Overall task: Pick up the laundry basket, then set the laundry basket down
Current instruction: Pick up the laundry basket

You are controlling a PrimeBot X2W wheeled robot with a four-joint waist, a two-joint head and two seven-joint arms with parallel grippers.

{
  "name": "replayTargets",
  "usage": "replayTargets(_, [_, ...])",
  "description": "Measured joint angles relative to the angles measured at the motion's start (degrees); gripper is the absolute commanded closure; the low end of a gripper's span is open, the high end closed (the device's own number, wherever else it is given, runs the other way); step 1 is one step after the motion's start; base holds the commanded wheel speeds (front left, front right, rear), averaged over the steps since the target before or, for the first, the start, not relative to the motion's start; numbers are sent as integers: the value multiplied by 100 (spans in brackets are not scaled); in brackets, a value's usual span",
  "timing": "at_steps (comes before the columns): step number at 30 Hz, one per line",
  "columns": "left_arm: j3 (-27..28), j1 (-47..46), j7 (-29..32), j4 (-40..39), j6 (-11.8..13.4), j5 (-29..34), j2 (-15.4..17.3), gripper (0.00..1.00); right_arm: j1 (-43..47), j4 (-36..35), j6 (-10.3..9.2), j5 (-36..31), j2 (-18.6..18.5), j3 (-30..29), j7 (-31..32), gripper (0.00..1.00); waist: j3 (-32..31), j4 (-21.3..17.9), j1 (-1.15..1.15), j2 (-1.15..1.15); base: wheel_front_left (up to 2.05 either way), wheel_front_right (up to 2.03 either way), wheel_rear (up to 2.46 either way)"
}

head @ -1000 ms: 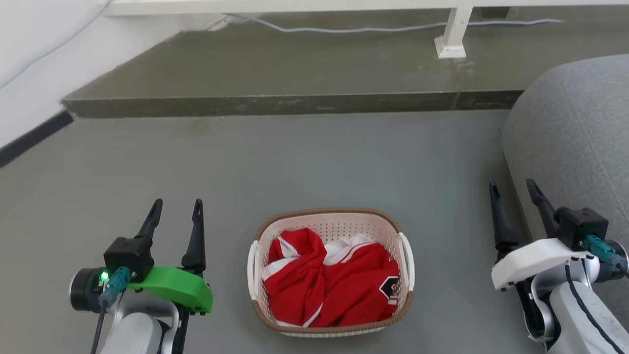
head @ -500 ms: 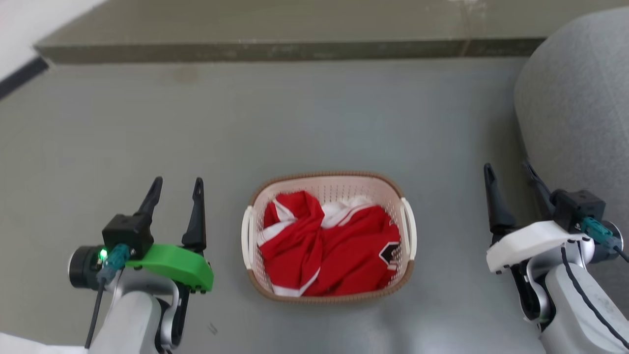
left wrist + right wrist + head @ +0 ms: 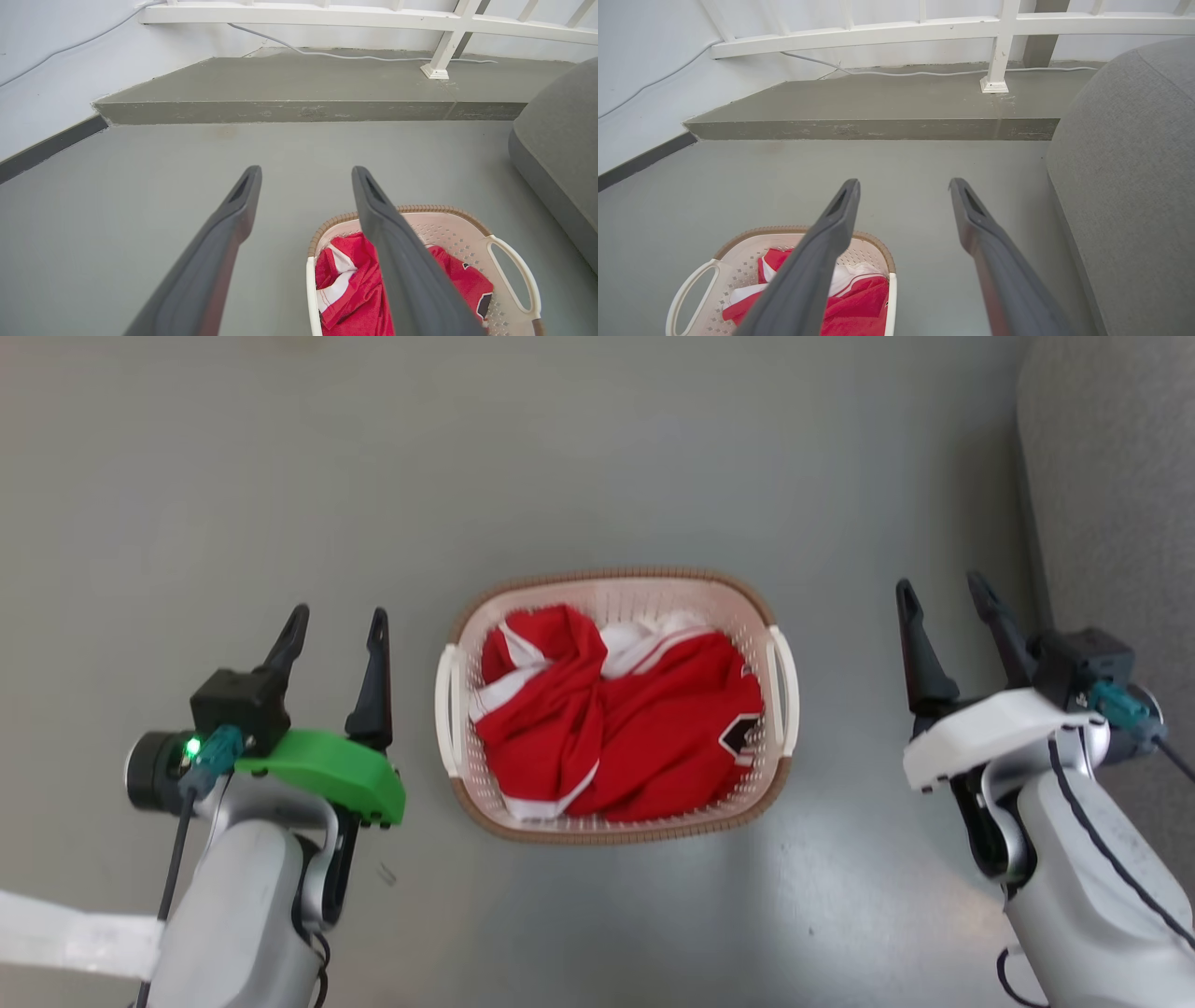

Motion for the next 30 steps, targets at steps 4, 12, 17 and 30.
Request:
replayTargets(4, [-47,-185,49,93,-56,0,-10,0,-187,67,31,-1,7,14,7,0,244,-13,0,0,0,0,0])
replayTargets(12, [-69,-753,203,460,-183,-16,-76,0,-711,299,96,-23,25,60,46,0,900,-44,0,0,0,0,0])
replayTargets(17, [-75,-1160,256,797,-302,-127,-102,0,-1112,517,147,-62,81,134,59,0,1306,-63,1,0,0,0,0])
replayTargets(30, [-216,-1811,467,2030,-699,-208,-179,0,-1727,1445,350,-104,338,385,131,0,2139,-148,0,0,0,0,0])
